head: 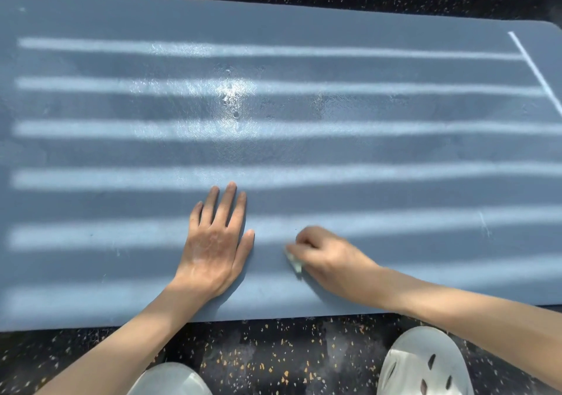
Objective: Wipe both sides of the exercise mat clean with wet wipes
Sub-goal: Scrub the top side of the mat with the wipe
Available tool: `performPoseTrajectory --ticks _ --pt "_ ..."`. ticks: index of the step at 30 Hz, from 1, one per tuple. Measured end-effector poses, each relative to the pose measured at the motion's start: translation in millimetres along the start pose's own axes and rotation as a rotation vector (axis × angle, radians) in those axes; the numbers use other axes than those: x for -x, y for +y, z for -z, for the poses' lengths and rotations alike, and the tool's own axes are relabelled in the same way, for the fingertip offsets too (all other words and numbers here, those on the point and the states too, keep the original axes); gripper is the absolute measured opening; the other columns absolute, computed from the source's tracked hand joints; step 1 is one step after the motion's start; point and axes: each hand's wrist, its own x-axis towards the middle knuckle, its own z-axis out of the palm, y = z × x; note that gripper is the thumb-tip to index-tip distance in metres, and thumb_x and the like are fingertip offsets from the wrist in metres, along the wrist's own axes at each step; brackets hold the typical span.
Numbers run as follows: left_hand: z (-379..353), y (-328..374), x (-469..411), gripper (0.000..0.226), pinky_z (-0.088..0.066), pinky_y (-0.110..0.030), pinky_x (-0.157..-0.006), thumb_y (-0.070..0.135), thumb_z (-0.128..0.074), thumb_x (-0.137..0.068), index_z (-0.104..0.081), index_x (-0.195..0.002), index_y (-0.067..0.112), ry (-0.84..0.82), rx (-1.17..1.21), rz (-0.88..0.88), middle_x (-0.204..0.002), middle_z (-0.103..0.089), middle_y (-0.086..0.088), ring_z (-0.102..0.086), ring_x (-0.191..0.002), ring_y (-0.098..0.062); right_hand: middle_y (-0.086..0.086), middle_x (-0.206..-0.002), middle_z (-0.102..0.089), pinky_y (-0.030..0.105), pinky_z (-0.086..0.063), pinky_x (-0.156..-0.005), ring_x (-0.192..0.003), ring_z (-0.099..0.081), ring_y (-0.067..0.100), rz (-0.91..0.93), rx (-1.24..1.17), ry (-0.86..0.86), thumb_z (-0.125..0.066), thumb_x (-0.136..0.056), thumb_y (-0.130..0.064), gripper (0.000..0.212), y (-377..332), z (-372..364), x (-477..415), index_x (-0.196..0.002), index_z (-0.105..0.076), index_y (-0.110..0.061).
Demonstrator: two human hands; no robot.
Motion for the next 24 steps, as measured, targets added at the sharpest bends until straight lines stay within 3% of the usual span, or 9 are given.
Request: performPoseTrajectory --ticks 2,6,10,12,13,15,20,22,24 --pt "0.9 0.1 -1.8 0.063 -0.028 -0.051 -0.103 0.04 -0.037 -0.091 -0.049 -0.139 0.0 0.026 0.027 0.007 -0.148 -0.043 -0.023 -0.039 -0.133 -0.044 0.008 -0.11 -0.052 0.027 -0.04 -0.076 -0.096 -0.053 0.028 0.059 0.009 -0.07 -0.036 -0.096 -0.023 0.038 4.9 6.9 -7.5 -0.121 -0.059 -0.009" --pt "-0.5 -3.1 -3.2 0.061 -0.028 -0.05 -0.106 0.039 -0.039 -0.091 -0.048 -0.138 0.0 0.061 0.075 -0.003 -0.148 -0.041 -0.022 -0.035 -0.133 -0.043 0.011 -0.094 -0.056 0.03 -0.044 -0.069 -0.081 -0.058 0.03 -0.248 0.035 0.253 -0.042 -0.086 -0.017 0.031 37.9 26.6 -51.0 -0.098 -0.067 -0.005" --pt "-1.0 -3.0 -6.9 0.055 -0.029 -0.049 -0.106 0.035 -0.039 -0.092 -0.05 -0.136 0.005 0.107 0.128 0.004 -0.147 -0.043 -0.021 -0.036 -0.131 -0.042 0.0 -0.106 -0.051 0.027 -0.042 -0.079 -0.094 -0.05 0.019 0.088 0.119 0.063 -0.016 -0.082 -0.053 0.068 18.5 8.4 -24.7 -0.115 -0.06 -0.012" --pt "0.1 -2.9 -19.4 0.051 -0.03 -0.05 -0.106 0.031 -0.04 -0.092 -0.054 -0.133 0.005 0.171 0.14 0.002 -0.144 -0.046 -0.021 -0.038 -0.131 -0.042 0.002 -0.097 -0.051 0.028 -0.044 -0.074 -0.084 -0.05 0.021 -0.037 0.011 0.006 -0.031 -0.089 -0.041 0.047 28.7 22.4 -40.8 -0.105 -0.063 -0.01" --pt "0.8 -3.6 -28.6 0.05 -0.03 -0.05 -0.107 0.03 -0.041 -0.092 -0.055 -0.133 0.005 0.2 0.137 -0.008 -0.144 -0.046 -0.021 -0.039 -0.131 -0.042 0.006 -0.092 -0.052 0.03 -0.047 -0.069 -0.079 -0.052 0.025 -0.114 0.012 0.139 -0.043 -0.09 -0.025 0.03 43.0 29.5 -54.6 -0.1 -0.065 -0.007" --pt "2.7 -5.2 -50.3 0.051 -0.028 -0.05 -0.108 0.03 -0.04 -0.094 -0.052 -0.137 0.006 0.216 0.136 -0.027 -0.146 -0.044 -0.02 -0.038 -0.133 -0.041 0.013 -0.087 -0.054 0.034 -0.049 -0.063 -0.075 -0.056 0.032 -0.241 0.02 0.333 -0.05 -0.084 -0.005 0.022 63.3 39.5 -75.2 -0.097 -0.067 -0.003" --pt "7.7 -12.2 -115.5 0.053 -0.029 -0.05 -0.107 0.032 -0.036 -0.094 -0.051 -0.139 0.01 0.198 0.115 -0.01 -0.15 -0.042 -0.017 -0.039 -0.136 -0.039 0.01 -0.085 -0.053 0.031 -0.044 -0.062 -0.069 -0.049 0.023 -0.024 0.033 0.09 -0.047 -0.087 -0.004 0.018 38.8 29.5 -69.1 -0.089 -0.065 -0.002" --pt "10.9 -15.6 -145.3 0.052 -0.025 -0.048 -0.108 0.032 -0.036 -0.095 -0.049 -0.14 0.011 0.222 0.095 -0.008 -0.151 -0.042 -0.015 -0.038 -0.136 -0.037 -0.002 -0.085 -0.055 0.03 -0.043 -0.064 -0.071 -0.05 0.019 -0.127 0.065 0.188 -0.046 -0.088 -0.016 0.02 56.7 44.7 -92.3 -0.089 -0.065 -0.008" --pt "15.1 -17.5 -175.6 0.056 -0.024 -0.048 -0.109 0.035 -0.031 -0.095 -0.045 -0.144 0.012 0.182 0.113 0.009 -0.155 -0.037 -0.014 -0.034 -0.14 -0.037 0.0 -0.084 -0.056 0.031 -0.045 -0.065 -0.072 -0.054 0.023 -0.302 0.04 0.357 -0.044 -0.085 -0.016 0.021 80.7 57.7 -117.1 -0.084 -0.063 -0.008"
